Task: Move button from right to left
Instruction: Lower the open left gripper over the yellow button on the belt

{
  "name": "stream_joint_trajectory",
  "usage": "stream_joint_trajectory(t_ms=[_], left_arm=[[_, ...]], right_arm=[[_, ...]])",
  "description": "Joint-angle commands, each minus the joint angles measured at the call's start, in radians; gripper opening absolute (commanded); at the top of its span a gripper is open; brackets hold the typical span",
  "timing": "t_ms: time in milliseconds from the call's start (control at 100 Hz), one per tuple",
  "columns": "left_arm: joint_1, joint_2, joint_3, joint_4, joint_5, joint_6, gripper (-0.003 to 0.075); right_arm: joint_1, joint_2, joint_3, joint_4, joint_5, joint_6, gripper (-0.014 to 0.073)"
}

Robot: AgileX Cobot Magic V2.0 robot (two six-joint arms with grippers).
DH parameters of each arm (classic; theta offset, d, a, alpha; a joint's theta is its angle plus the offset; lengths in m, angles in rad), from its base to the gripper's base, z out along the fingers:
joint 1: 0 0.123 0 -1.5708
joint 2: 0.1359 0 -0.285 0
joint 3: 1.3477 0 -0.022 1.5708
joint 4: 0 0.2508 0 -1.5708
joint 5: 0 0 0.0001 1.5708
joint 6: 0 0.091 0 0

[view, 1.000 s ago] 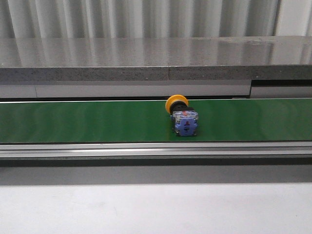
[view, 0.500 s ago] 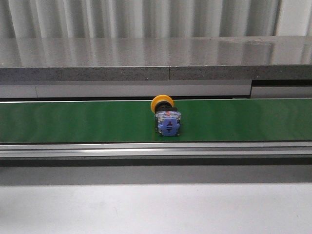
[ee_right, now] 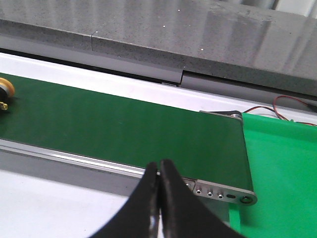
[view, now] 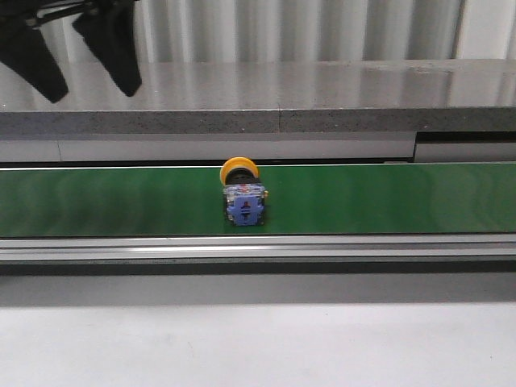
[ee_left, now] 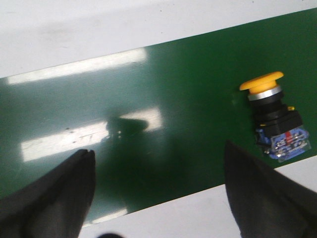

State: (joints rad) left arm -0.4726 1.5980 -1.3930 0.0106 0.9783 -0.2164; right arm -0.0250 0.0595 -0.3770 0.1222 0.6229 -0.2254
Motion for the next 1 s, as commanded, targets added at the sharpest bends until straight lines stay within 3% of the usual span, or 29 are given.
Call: stream_joint_trajectory(t_ms=[0, 310, 560, 990], left_arm=[[-0.038, 0.018, -0.097, 0.011, 0.021, -0.036, 0.0515], [-0.114, 0.126, -0.186, -0.046, 0.033, -0.163, 0.0515], [-0.119, 0.188, -0.186, -0.119, 0.049, -0.163, 0.0515], [-0.117, 0.298, -0.183, -0.115, 0.099, -0.163, 0.0514]], right_arm=[[0.002, 0.013, -0.023, 0.006, -0.081, -0.008, -0.0067], [0.002, 0.013, -0.023, 0.006, -0.081, -0.008, -0.0067], [0.002, 0.013, -0.023, 0.006, -0.082, -0.008, -0.0067], [0.002, 0.013, -0.023, 0.006, -0.082, -0.008, -0.0067]])
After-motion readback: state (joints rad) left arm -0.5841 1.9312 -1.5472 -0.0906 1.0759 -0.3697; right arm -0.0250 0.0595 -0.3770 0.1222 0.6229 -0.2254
